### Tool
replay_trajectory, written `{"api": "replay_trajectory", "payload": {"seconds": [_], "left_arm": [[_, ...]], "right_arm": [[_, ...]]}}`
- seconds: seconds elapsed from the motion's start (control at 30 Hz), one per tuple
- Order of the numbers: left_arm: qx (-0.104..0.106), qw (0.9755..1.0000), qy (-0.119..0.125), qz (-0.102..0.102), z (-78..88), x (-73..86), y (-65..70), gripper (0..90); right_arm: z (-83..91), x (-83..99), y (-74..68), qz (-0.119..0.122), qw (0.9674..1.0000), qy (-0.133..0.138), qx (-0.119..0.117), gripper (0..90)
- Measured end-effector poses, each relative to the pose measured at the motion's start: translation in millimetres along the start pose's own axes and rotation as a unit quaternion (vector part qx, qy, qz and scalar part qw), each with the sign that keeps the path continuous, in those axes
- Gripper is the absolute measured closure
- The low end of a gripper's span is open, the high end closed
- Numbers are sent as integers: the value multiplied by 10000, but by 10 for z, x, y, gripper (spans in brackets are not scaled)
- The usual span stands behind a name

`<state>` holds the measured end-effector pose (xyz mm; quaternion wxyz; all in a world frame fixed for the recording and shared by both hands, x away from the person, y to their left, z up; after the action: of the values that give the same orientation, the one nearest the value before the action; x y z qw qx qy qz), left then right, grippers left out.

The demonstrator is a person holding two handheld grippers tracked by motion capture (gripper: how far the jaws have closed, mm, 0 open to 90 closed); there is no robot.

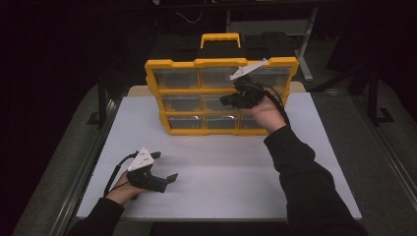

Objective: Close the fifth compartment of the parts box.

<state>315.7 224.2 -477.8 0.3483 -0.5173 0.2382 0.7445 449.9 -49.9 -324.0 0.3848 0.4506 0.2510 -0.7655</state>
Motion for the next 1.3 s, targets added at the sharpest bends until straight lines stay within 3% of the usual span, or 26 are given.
{"api": "replay_trajectory", "payload": {"seconds": [0.27, 0.47, 0.6, 0.8, 1.07, 1.3], "left_arm": [[-24, 10000, -13, 0, 15, 13, -17, 0], [-28, 10000, -7, 6, 17, 12, -20, 0], [-13, 10000, -33, -40, 13, 19, -19, 0], [-31, 10000, -52, -45, 14, 27, -30, 0], [-17, 10000, -74, -60, 5, 32, -23, 0], [-11, 9999, -106, -69, 5, 35, -15, 0]], "right_arm": [[-21, -3, -14, -39, 9999, 86, 53, 885], [64, 63, -34, -83, 9999, 101, -5, 872], [135, 152, -50, -109, 9999, 82, -15, 765], [229, 278, -61, -337, 9994, 50, -3, 574], [272, 476, -130, -272, 9996, 8, 2, 405], [306, 648, -186, -202, 9997, 135, 96, 259]]}}
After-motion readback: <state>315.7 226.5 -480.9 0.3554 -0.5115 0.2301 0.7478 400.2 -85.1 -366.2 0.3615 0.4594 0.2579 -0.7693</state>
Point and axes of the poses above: each handheld gripper's, and its own axes: z roughly backward along the jaws, x roughly out of its underside, y roughly to its right, the point moved 5 cm from there along -z, roughly forward along the jaws, and after that the axes turned 10 degrees about y, right-handed, at the moved point
